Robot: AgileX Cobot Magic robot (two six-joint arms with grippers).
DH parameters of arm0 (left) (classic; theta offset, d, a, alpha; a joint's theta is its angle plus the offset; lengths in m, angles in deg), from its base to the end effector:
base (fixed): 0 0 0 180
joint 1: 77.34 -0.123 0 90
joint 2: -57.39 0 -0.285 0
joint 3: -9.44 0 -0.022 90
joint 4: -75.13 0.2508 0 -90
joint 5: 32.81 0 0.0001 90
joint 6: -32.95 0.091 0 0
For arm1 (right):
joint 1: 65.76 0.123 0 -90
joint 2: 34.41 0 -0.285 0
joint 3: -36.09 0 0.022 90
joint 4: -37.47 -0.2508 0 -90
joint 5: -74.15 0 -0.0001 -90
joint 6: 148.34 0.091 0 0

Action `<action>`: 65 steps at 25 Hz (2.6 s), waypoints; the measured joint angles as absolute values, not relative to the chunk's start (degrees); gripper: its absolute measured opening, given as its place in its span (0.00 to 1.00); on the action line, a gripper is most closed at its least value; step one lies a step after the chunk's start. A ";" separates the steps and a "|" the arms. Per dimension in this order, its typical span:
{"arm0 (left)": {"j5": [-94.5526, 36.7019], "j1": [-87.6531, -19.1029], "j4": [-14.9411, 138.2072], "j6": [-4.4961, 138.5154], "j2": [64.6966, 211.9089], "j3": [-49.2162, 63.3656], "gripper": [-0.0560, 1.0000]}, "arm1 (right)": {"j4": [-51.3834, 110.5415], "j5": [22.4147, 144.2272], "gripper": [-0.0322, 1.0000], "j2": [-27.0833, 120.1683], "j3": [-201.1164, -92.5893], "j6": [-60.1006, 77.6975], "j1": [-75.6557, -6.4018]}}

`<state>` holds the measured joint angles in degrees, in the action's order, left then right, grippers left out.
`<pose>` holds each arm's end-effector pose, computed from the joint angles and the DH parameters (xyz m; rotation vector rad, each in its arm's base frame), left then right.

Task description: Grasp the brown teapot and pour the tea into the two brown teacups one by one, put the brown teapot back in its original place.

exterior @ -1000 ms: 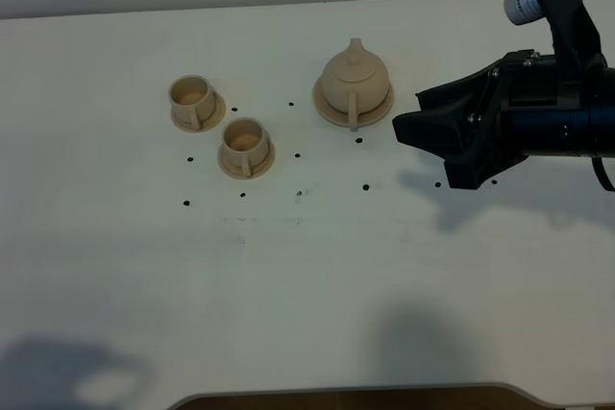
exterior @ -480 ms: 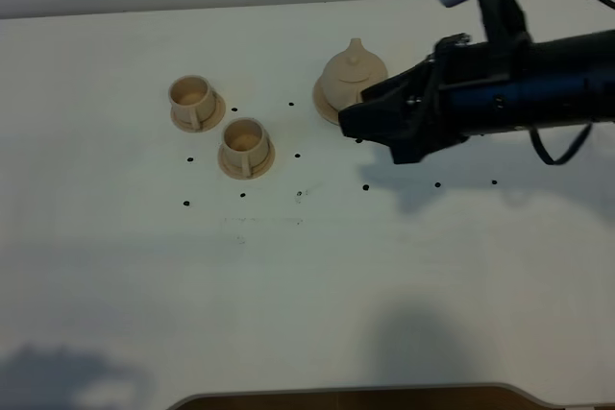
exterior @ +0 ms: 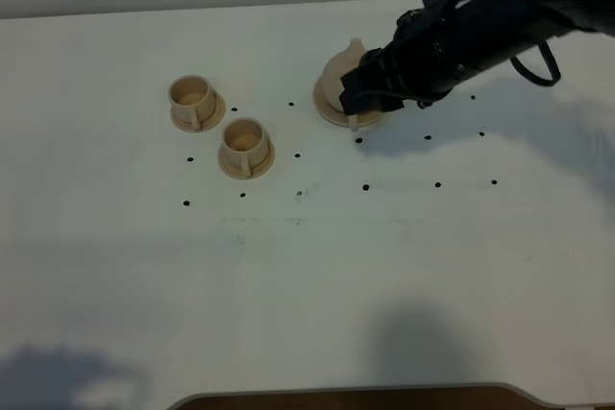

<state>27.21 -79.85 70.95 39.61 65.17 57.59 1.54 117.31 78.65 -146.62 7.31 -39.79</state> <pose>-0.0050 -0.0060 0.2806 0.0763 2.0202 0.0144 0.3427 0.2076 0.2483 -0.6635 2.5262 0.7212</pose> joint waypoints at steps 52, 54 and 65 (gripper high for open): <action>27.21 -79.85 70.95 39.59 65.17 57.59 0.37 | 29.15 141.14 0.45 116.42 -196.13 54.33 -36.43; 27.21 -79.85 70.95 39.59 65.17 57.59 0.37 | 29.09 141.01 0.45 116.49 -196.13 54.85 -36.43; 27.21 -79.85 70.95 39.59 65.17 57.59 0.37 | 28.99 140.70 0.45 117.87 -196.13 55.47 -36.50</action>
